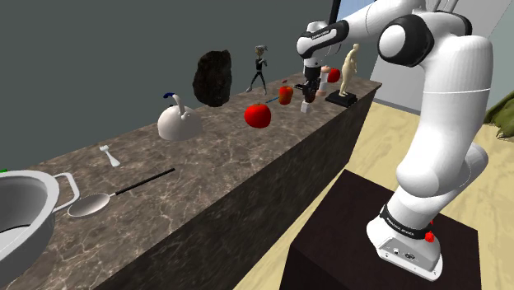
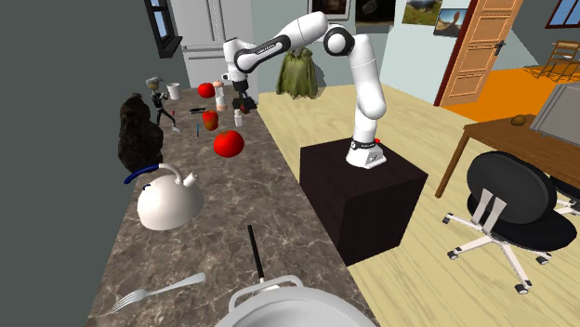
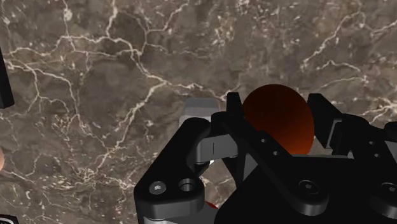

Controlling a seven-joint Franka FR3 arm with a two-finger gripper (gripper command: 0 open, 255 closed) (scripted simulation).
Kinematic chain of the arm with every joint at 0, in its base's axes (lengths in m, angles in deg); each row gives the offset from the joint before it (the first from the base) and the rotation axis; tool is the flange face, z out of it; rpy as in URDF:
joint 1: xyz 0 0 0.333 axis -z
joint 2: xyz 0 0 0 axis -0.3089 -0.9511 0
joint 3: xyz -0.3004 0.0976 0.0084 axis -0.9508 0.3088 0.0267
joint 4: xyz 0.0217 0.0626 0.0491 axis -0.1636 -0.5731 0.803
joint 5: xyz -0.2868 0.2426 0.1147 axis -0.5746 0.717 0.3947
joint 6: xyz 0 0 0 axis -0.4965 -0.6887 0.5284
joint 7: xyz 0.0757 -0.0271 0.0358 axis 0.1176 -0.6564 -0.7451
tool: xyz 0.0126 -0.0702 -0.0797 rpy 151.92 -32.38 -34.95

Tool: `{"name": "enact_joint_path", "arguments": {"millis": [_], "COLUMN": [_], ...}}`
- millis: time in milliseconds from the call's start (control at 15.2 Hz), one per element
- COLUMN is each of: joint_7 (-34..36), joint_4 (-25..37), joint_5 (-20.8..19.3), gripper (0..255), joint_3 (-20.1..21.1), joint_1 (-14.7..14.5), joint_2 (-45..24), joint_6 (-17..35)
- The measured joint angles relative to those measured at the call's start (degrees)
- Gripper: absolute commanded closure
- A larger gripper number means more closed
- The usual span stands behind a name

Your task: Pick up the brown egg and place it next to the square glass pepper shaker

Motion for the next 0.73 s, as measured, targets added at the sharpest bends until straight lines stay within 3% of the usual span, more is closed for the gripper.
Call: {"name": "enact_joint_path", "arguments": {"millis": [726], "joint_7": [0.17], "joint_4": [-4.25], "joint_5": [0.24], "gripper": [255], "joint_3": [0.13], "joint_1": [0.10], "joint_2": [-2.97], "joint_6": [7.22]}}
